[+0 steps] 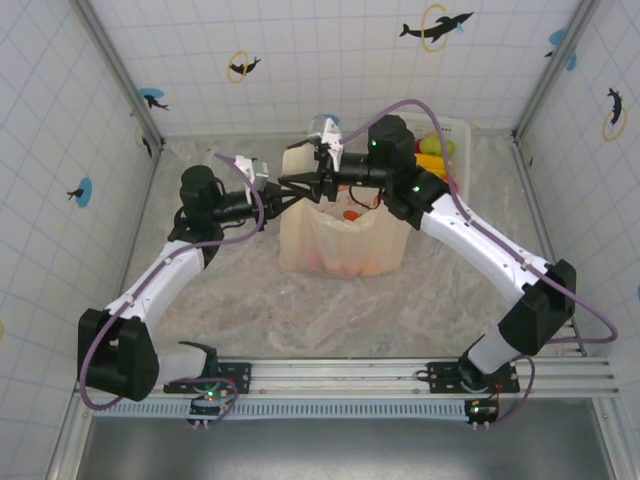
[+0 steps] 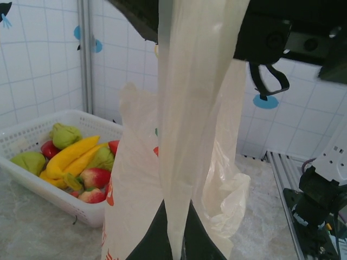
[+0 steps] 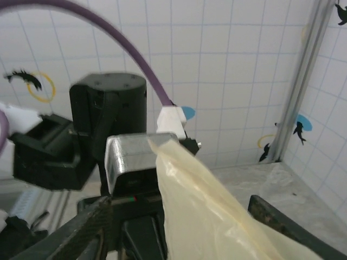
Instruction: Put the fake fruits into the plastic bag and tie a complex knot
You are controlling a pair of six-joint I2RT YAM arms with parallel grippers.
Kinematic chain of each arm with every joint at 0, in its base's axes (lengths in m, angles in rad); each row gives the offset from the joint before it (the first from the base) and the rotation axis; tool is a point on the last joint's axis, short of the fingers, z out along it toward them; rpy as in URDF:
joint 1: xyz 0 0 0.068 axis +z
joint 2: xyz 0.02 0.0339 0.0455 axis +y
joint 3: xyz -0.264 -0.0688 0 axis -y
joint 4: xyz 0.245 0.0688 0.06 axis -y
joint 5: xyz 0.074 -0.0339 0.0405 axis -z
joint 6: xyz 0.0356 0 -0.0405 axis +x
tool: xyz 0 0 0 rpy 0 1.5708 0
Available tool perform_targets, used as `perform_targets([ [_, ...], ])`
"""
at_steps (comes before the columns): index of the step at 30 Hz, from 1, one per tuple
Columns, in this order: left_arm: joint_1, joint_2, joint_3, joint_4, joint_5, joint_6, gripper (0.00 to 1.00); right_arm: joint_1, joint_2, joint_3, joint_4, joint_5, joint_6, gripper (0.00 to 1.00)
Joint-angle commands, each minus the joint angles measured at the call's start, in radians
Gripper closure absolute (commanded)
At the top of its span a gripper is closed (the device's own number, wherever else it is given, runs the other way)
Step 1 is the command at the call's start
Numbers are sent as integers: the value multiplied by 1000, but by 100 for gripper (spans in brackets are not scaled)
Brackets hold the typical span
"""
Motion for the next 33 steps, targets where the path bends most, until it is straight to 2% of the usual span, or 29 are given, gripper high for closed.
perform_targets([
  [1,-8,-10,25,4,27,31,100,4,-19,59,41,12,31,66],
  [3,-8,-7,23,-10,18,42,100,4,-28,64,61,24,55,74],
  [5,-8,-4,22,-18,15,46,100,4,-33,77,71,38,80,77],
  [13,-11,-8,15,-20,1,48,100,7,-31,109,54,85,112,99],
  [17,-11,-18,49,-30,-13,48,76,14,-32,110,35,96,113,100],
  [18,-10,-22,67,-43,-23,56,67,16,-33,110,29,101,111,100],
  [21,-9,-26,119,-67,-74,70,55,16,-40,103,23,104,110,100],
  [27,-10,22,202,-18,-47,12,51,22,-42,96,23,107,109,100],
  [33,-30,34,190,24,18,-14,60,24,-39,101,22,128,113,100],
])
